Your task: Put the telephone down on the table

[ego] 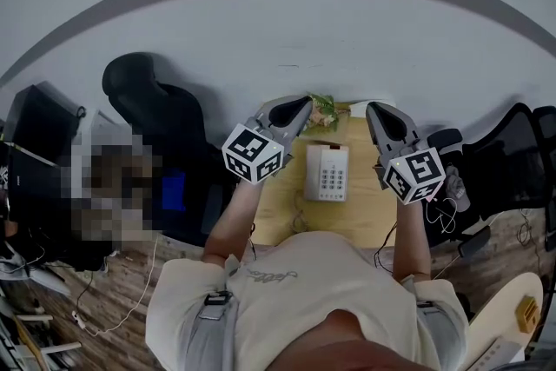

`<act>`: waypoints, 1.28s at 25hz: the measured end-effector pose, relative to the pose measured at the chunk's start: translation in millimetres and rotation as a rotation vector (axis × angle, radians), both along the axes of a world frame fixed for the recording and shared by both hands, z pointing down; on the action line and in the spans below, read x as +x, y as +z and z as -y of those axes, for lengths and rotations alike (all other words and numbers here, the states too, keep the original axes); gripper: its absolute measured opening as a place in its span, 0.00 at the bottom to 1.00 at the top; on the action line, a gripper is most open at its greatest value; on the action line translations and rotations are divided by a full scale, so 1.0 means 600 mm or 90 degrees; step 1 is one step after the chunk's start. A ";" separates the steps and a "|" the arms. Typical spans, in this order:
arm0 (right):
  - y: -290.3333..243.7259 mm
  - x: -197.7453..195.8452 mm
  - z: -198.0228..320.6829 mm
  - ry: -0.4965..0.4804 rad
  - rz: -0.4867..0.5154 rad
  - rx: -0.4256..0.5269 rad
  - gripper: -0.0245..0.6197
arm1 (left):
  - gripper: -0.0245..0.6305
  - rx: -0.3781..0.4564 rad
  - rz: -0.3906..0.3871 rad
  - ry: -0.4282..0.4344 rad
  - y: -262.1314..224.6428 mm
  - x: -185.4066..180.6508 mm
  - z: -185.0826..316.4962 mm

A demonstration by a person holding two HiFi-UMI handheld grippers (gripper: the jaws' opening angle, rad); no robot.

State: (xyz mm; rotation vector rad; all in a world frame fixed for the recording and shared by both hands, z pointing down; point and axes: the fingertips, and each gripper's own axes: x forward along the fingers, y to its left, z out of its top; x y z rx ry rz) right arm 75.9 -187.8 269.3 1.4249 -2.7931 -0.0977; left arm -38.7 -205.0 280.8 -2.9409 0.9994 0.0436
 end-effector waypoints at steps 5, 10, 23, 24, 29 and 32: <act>-0.018 0.010 0.003 0.018 0.009 0.012 0.04 | 0.07 0.023 0.000 -0.008 -0.026 -0.005 0.005; -0.042 0.014 0.004 0.022 0.012 0.031 0.04 | 0.07 0.044 -0.012 -0.029 -0.054 -0.019 0.014; -0.028 0.017 0.010 0.016 0.014 0.021 0.04 | 0.07 0.036 -0.010 -0.028 -0.043 -0.016 0.026; -0.026 0.018 0.010 0.016 0.014 0.018 0.04 | 0.07 0.035 -0.013 -0.027 -0.042 -0.016 0.025; -0.014 0.022 0.013 0.015 0.015 0.005 0.04 | 0.07 0.028 -0.023 -0.029 -0.031 -0.021 0.020; -0.011 0.023 0.015 0.016 0.015 0.004 0.04 | 0.07 0.027 -0.025 -0.033 -0.029 -0.025 0.021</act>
